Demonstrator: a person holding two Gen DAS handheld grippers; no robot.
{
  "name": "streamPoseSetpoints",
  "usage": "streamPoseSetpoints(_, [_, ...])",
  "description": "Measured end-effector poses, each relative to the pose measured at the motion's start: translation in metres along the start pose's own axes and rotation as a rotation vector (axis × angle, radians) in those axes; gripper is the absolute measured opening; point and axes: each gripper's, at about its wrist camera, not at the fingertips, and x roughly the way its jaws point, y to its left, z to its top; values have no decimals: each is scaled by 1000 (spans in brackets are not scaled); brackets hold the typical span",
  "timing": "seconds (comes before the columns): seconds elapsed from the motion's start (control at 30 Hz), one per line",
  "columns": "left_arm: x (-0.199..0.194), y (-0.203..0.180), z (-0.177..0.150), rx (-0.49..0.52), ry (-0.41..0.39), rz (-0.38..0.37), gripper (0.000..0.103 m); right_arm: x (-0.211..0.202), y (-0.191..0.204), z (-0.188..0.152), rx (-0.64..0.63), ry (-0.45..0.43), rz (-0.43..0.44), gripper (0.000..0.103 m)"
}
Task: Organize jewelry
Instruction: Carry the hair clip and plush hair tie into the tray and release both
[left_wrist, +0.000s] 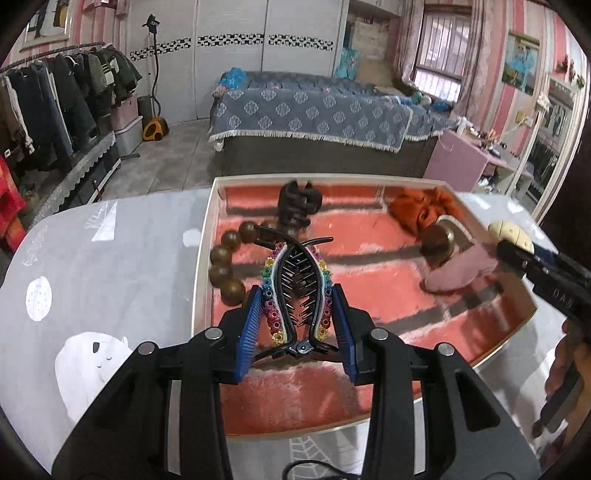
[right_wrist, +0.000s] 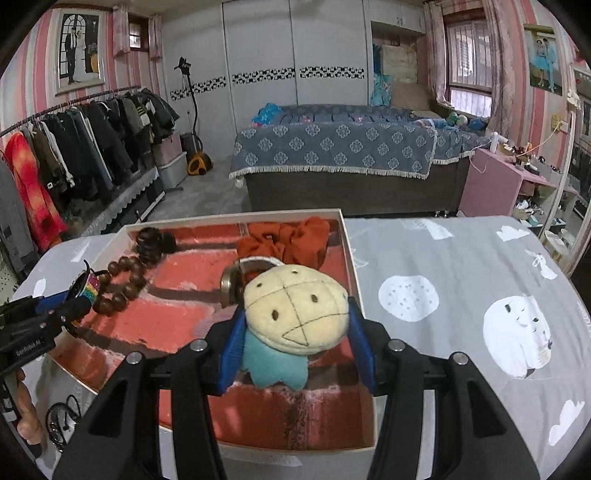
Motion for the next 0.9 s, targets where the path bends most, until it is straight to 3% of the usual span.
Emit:
streamPoseSetpoints(0.63, [16, -2, -5, 36, 34, 43, 38, 11, 6, -10, -40, 37, -25, 52])
streamPoseSetpoints(0.9, [16, 1, -4, 30, 31, 62, 47, 11, 5, -8, -43, 42, -10, 58])
